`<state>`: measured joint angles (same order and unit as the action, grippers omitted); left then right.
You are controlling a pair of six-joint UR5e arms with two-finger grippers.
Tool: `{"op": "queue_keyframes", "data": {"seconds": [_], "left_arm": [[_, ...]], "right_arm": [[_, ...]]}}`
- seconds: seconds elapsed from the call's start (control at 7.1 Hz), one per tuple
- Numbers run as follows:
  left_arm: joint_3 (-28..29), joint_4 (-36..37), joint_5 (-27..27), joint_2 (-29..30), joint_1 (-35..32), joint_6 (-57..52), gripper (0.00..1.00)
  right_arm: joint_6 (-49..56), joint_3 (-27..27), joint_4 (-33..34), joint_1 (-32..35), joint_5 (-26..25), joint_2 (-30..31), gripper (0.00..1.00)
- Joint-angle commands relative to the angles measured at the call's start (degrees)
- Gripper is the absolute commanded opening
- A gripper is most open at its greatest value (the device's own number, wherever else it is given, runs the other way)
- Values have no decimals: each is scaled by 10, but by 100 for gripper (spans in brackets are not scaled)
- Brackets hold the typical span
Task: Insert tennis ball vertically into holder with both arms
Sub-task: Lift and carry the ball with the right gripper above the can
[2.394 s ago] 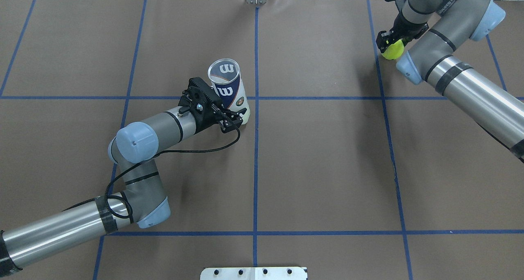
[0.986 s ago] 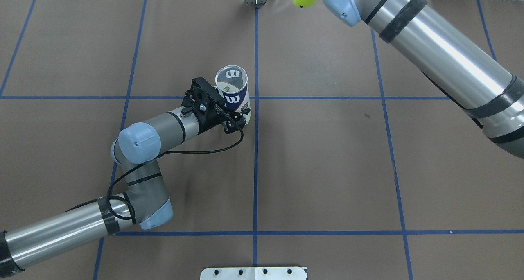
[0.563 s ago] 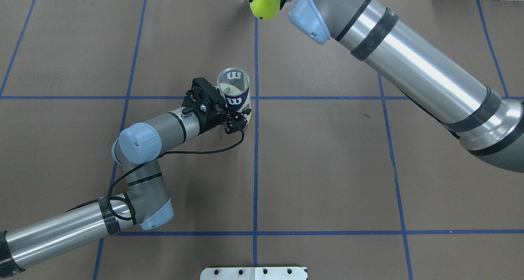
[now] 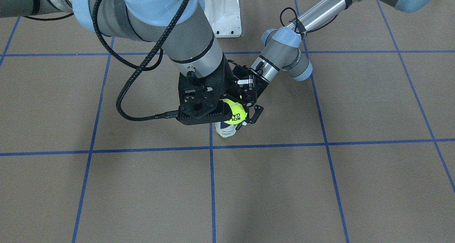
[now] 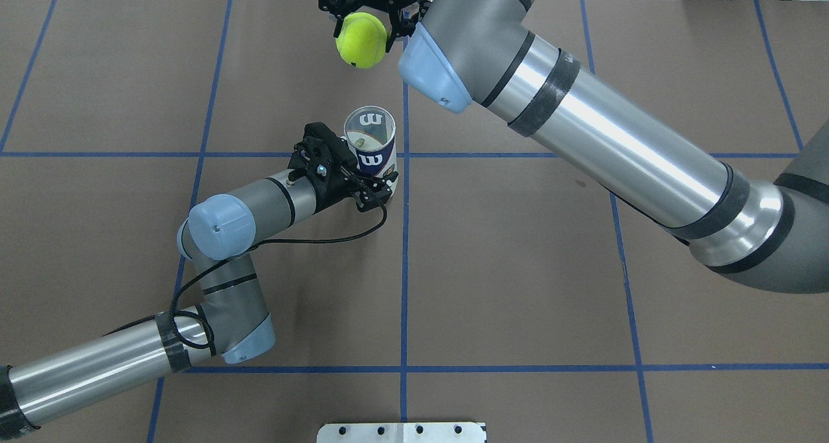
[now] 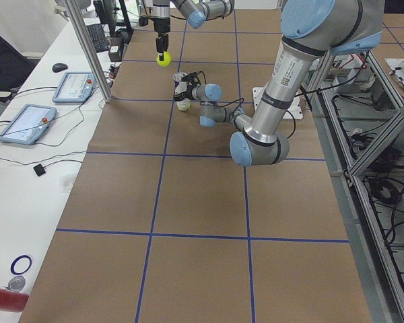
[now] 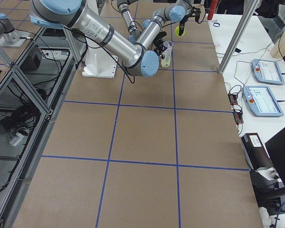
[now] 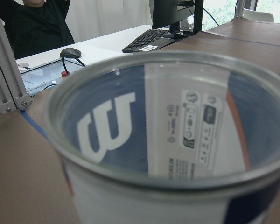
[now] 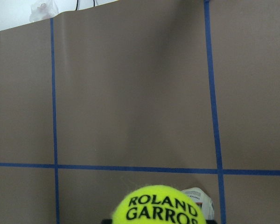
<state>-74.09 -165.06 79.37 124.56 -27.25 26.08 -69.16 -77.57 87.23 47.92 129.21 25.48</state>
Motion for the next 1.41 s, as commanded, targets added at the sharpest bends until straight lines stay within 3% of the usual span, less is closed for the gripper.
{"op": "queue_keyframes", "data": {"seconds": [0.0,0.99,1.13,1.27], "left_arm": [[0,0,0,-1,1,0,99],[1,-1,0,-5,1,-1,99],[1,-1,0,-5,1,-2,99],[0,-1,1,-5,1,-2,99]], "right_arm": [[-7,-9,35,-21,-1,2,0],[-7,-8,36,-48,-3,28,0],[-7,-9,37,-48,-3,29,6],[-7,-9,37,-48,-3,30,53]]}}
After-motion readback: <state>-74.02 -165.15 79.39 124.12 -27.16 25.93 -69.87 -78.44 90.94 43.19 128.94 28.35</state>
